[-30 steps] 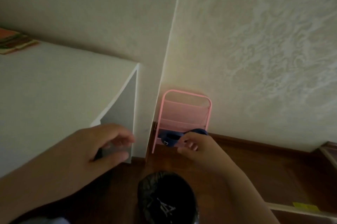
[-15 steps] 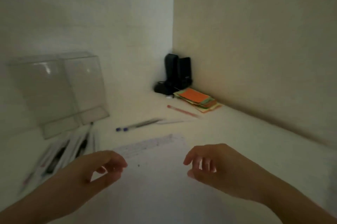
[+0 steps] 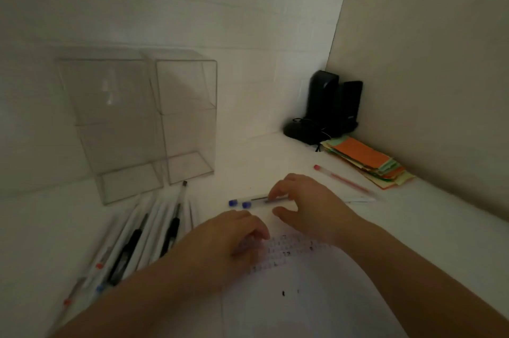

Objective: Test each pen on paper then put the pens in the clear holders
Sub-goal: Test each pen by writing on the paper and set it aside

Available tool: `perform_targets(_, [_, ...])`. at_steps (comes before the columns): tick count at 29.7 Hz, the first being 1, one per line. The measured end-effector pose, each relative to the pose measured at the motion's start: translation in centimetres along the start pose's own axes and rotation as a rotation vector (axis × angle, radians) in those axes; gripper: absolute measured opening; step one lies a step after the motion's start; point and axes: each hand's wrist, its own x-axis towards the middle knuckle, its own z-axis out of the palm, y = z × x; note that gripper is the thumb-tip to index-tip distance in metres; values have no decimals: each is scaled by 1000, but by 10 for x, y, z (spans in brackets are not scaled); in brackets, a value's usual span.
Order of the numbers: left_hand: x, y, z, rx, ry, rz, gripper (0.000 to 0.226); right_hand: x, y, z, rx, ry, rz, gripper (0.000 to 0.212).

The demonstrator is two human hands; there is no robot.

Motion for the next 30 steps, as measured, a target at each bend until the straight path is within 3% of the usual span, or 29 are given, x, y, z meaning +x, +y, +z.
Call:
perform_targets(5, [-1, -23, 7, 12, -17, 54, 44, 16, 6, 8, -290, 43, -32, 26])
perform_targets(10, [0, -15, 6, -5, 15, 59, 21, 17, 5, 15, -495, -27, -188, 28])
perform_targets(13, [0, -19, 7, 10, 16, 64, 20, 13, -5, 11, -552, -63, -282, 23])
perform_targets(15, [-1, -18, 6, 5, 31, 69, 21, 5, -12, -1, -492, -54, -237, 18])
perform_targets(18, [-2, -9, 1, -34, 98, 44, 9, -13, -14, -28, -25, 177, -29, 11])
perform_targets(20, [-1, 0, -1, -120, 148, 6, 11, -29, -14, -40, 658, 259, 114, 14])
perform_targets(22, [1, 9, -1, -192, 150, -12, 16, -44, -11, -37, 1320, 182, 162, 7])
perform_targets(24, [1, 18, 3, -318, 90, -28, 38, -55, -9, -21, 1692, 94, 182, 16])
perform_targets(26, [2, 26, 9, -461, 34, -24, 47, -62, -5, -4, 1785, 79, 223, 34])
perform_targets(30, [2, 29, 19, -481, 27, 17, 23, -69, -1, 6, 1637, 145, 265, 41])
